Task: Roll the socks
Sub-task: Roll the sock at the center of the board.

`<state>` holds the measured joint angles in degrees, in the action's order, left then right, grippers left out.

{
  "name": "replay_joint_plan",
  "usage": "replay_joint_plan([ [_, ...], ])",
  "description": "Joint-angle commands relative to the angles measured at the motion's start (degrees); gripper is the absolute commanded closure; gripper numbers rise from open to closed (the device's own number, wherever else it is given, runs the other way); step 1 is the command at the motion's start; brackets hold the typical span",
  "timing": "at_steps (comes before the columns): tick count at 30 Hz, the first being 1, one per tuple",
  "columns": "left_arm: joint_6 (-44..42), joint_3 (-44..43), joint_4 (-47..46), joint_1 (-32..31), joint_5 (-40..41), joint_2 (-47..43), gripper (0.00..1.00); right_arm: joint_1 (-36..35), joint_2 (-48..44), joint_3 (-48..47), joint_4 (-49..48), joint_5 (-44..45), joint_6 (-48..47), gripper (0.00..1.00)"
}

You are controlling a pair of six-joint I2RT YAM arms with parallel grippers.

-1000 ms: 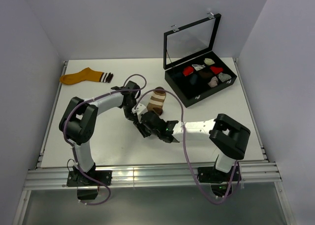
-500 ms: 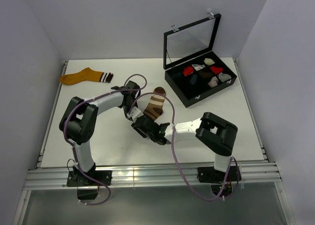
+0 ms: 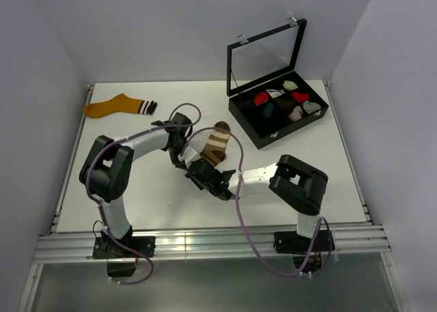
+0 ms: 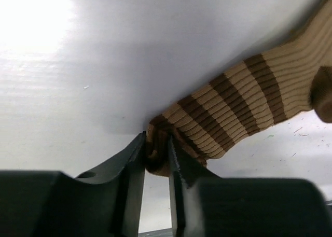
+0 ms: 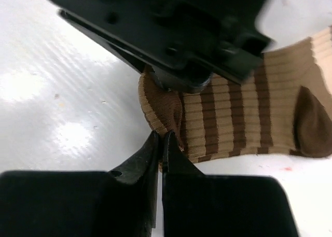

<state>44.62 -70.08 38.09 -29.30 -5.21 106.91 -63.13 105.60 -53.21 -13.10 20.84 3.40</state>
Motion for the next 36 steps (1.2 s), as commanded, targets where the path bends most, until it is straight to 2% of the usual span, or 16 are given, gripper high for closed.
replay_joint_plan([
  [1,2.56,3.62,-0.81,1.26,0.55,-4.34,0.71,1.25,-0.91,2.58,2.82,-12.71,6.17,1.00],
  [5,5.21,7.94,-4.68,3.89,0.47,-10.74,0.52,4.76,-2.59,3.20,2.99,-24.14,11.00,1.00],
  [6,5.74,8.82,-6.17,4.94,0.73,-11.80,0.41,5.47,-2.77,3.29,2.73,-26.44,11.80,1.00],
  [10,8.54,14.17,-10.47,6.62,0.99,-17.08,0.26,8.90,-3.56,3.90,0.54,-34.71,16.19,1.00],
  [16,10.57,21.03,-17.68,6.71,-0.66,-24.99,0.28,16.71,-4.18,8.12,-6.49,-45.88,25.68,1.00],
  [25,9.26,26.14,-22.26,4.34,-5.60,-25.01,0.31,22.43,0.74,11.64,-12.56,-54.05,36.32,1.00],
  [36,10.05,25.52,-23.58,0.82,-5.42,-20.17,0.37,23.85,4.00,7.24,-6.15,-54.41,34.57,1.00],
])
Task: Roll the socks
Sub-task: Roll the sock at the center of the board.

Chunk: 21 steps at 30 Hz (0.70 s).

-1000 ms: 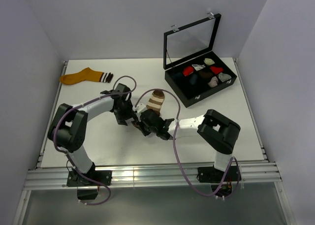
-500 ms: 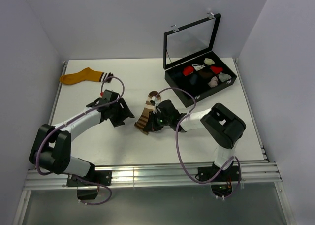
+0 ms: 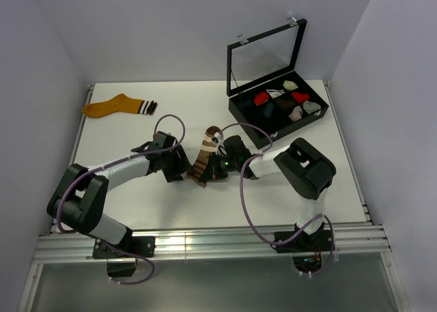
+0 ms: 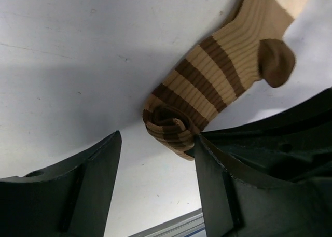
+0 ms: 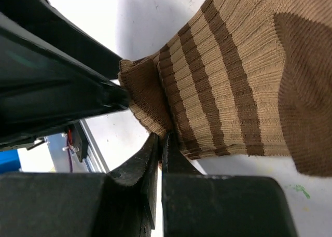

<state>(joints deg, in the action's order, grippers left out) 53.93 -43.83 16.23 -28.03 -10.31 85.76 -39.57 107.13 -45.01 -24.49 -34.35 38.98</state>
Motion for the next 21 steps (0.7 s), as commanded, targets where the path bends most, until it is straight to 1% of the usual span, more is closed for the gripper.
replay_joint_plan([
  [1,0.74,-0.73,-1.81,-0.45,-0.16,1.86,0.37,0.37,2.55,-1.47,5.59,0.69,-1.10,1.00],
  [4,0.91,-0.90,-1.55,-0.53,1.07,3.62,0.41,0.37,2.64,-2.27,6.91,0.77,-2.06,1.00],
  [8,0.56,-2.57,-0.50,-0.53,2.13,6.61,0.50,0.46,2.38,-3.50,9.63,1.56,-3.73,1.00],
  [10,0.39,-3.10,0.12,-0.53,2.57,8.19,0.53,0.37,1.68,-4.03,10.51,2.18,-4.70,0.96],
  [11,0.38,-3.62,0.64,-0.53,2.66,8.63,0.57,0.46,1.33,-4.20,11.39,2.44,-5.05,0.94],
  [12,0.04,-3.97,1.08,-0.53,2.66,9.07,0.59,0.37,0.28,-4.38,11.83,2.88,-5.49,0.88],
  [14,-0.23,-5.29,2.74,-0.62,3.09,10.22,0.64,0.29,-1.22,-4.64,13.75,5.07,-7.42,0.82],
  [15,-0.67,-5.82,3.36,-0.62,3.45,10.92,0.65,0.11,-2.96,-5.08,14.73,6.04,-8.21,0.75],
  [16,-0.84,-6.26,4.15,-0.62,3.71,11.27,0.65,-0.41,-3.94,-5.34,15.69,8.74,-10.05,0.72],
  [17,-1.11,-7.31,4.86,-0.62,4.06,11.62,0.66,-0.68,-4.91,-5.69,17.79,10.34,-11.02,0.65],
  [19,-1.64,-8.28,6.88,-0.71,4.33,12.50,0.66,-1.64,-7.98,-6.49,20.00,14.46,-14.36,0.60],
  [21,-2.33,-9.69,8.63,-0.71,4.68,13.38,0.66,-3.66,-11.14,-6.32,21.59,21.31,-17.08,0.55],
])
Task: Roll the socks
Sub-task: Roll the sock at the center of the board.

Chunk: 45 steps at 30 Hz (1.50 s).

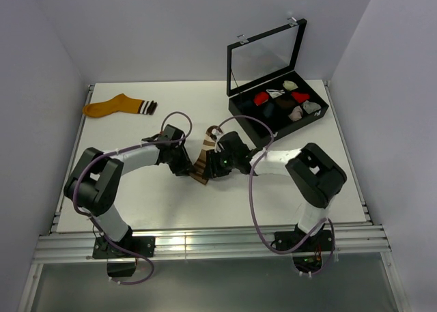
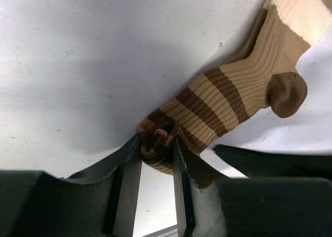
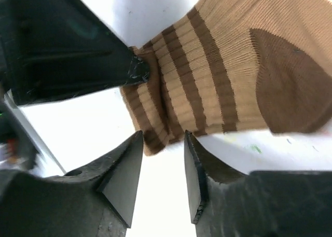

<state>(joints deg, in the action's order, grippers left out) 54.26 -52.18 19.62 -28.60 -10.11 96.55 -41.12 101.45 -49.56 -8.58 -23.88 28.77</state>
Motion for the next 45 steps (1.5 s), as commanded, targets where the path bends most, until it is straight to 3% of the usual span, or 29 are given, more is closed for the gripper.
replay_joint_plan([
  [1,-2.76,-1.86,5.69,-0.14,4.48,2.94,0.66,-2.90,-6.43,-1.59,5.77,13.05,-7.76,0.55],
  [5,-4.07,-4.32,7.80,-0.05,4.05,4.52,0.67,-9.74,-10.30,-0.54,4.89,28.31,-13.56,0.52],
  [9,-4.77,-6.00,9.73,-0.14,3.96,5.40,0.67,-15.19,-10.22,-1.32,3.31,35.37,-19.18,0.52],
  [16,-6.36,-8.28,11.58,-0.14,3.87,6.72,0.66,-21.18,-4.51,-5.45,2.34,41.19,-24.20,0.50],
  [31,-8.64,-10.39,13.34,-0.14,2.64,7.60,0.66,-24.27,7.09,-6.60,1.37,48.66,-26.40,0.52],
  [35,-9.78,-10.66,13.34,-0.14,2.02,7.69,0.65,-24.09,9.90,-5.64,1.72,50.77,-25.26,0.61],
  [37,-10.05,-10.83,13.34,-0.14,1.94,7.42,0.64,-23.92,10.61,-5.02,1.90,49.81,-24.30,0.74],
  [38,-10.14,-10.83,13.34,-0.14,2.11,6.90,0.61,-23.83,10.79,-4.50,2.25,49.11,-23.42,0.89],
  [40,-10.05,-11.10,13.34,-0.05,2.55,6.28,0.58,-23.48,10.26,-3.79,2.43,45.96,-22.19,1.00],
  [45,-8.12,-11.10,12.12,0.21,4.92,2.16,0.34,-21.28,5.35,-1.86,2.95,33.39,-17.36,1.00],
])
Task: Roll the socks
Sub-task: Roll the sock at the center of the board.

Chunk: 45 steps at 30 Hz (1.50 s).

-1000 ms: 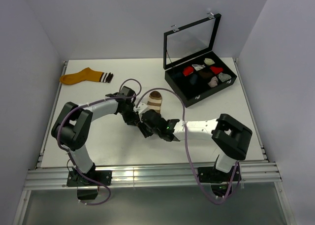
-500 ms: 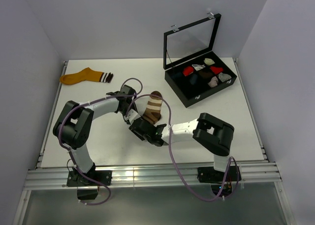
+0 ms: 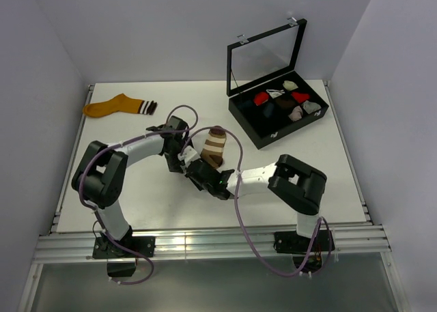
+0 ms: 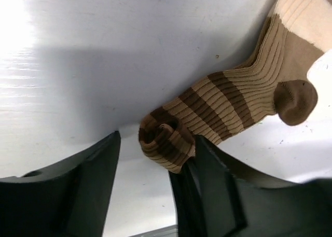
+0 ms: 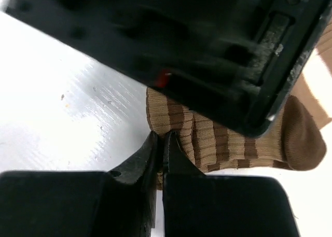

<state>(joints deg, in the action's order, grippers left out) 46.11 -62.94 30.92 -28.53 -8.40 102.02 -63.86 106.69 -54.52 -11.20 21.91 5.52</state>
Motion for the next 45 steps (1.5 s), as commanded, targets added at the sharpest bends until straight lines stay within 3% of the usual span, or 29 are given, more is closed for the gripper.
replay_joint_plan([
  [1,0.56,0.26,0.38,0.41,3.57,-4.19,0.31,2.06,-0.60,3.02,5.66,-14.51,6.78,1.00],
  [2,1.69,0.62,-0.06,0.58,4.27,-4.98,0.24,3.20,-1.74,2.76,5.84,-19.84,8.09,1.00],
  [6,5.30,4.48,-2.96,2.07,5.85,-10.85,0.16,7.68,-3.16,2.31,4.79,-33.83,12.14,1.00],
  [12,7.77,11.95,-7.97,4.72,5.24,-19.13,0.17,16.99,-2.20,4.51,-3.12,-53.07,21.81,1.00],
  [15,8.21,14.94,-10.35,4.72,2.35,-20.98,0.19,19.90,0.00,5.04,-6.72,-58.36,26.02,1.00],
  [27,11.81,19.34,-14.66,-0.03,-0.83,-19.49,0.25,26.85,5.98,10.31,-18.68,-64.54,37.37,1.00],
  [40,11.64,17.59,-14.39,-0.65,-0.65,-14.13,0.32,29.22,8.53,8.73,-15.61,-64.45,38.43,0.98],
  [45,11.20,16.10,-14.04,-0.82,0.49,-11.32,0.42,29.31,8.44,8.03,-14.46,-64.27,37.46,0.95],
])
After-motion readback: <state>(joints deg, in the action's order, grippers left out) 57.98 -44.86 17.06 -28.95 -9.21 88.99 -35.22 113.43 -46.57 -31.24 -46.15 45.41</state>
